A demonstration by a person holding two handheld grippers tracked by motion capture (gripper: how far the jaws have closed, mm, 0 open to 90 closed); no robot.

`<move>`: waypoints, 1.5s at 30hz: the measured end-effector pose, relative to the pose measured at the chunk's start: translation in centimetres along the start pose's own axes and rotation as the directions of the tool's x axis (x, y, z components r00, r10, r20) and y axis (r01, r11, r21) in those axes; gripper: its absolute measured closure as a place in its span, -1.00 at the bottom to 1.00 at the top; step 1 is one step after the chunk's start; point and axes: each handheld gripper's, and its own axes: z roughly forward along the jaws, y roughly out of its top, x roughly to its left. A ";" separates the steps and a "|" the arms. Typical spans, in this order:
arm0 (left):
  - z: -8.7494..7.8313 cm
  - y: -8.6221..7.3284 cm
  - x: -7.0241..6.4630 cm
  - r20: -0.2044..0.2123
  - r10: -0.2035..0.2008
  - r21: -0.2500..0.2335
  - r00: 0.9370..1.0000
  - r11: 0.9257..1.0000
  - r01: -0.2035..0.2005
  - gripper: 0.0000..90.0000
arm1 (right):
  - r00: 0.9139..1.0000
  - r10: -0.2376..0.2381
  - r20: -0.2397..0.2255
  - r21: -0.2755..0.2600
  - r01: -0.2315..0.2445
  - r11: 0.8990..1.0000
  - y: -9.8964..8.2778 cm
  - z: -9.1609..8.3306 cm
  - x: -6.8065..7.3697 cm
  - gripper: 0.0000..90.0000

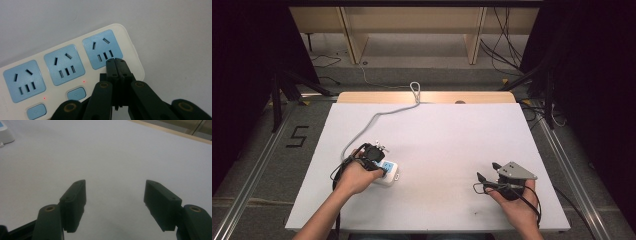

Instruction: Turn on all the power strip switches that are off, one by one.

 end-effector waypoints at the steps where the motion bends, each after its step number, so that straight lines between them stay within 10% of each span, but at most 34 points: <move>1: 0.0 0.0 0.0 -0.001 0.000 0.000 1.000 1.000 0.000 1.00 | 1.000 0.000 0.000 0.000 0.000 1.000 0.0 0.0 0.0 -0.22; 45: 0.1 0.2 -0.6 -0.040 0.024 0.016 0.999 1.000 -0.023 1.00 | 1.000 -0.002 -0.002 0.002 0.002 1.000 0.0 0.0 0.0 -0.21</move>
